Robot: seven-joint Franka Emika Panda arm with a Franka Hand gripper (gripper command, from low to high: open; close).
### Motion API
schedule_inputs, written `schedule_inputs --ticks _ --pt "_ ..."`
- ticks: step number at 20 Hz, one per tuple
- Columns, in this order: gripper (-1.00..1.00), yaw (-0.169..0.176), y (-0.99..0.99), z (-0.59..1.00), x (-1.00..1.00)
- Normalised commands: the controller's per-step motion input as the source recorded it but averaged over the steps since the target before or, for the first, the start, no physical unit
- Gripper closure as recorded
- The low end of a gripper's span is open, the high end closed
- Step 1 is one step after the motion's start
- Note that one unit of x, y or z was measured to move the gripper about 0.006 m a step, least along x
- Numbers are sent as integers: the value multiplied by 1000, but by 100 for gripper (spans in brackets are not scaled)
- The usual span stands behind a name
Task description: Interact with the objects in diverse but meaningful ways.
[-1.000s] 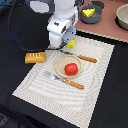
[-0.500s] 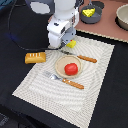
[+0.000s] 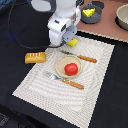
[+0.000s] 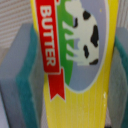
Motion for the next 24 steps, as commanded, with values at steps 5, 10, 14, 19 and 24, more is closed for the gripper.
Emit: schedule_inputs --ticks 5,10,14,19,24 --pt "100 0 213 568 -649" --pt "100 0 10 12 -800" --pt "100 0 -48 -125 -766" --pt "100 0 -105 -214 -704" --pt "100 0 -151 -236 -590"
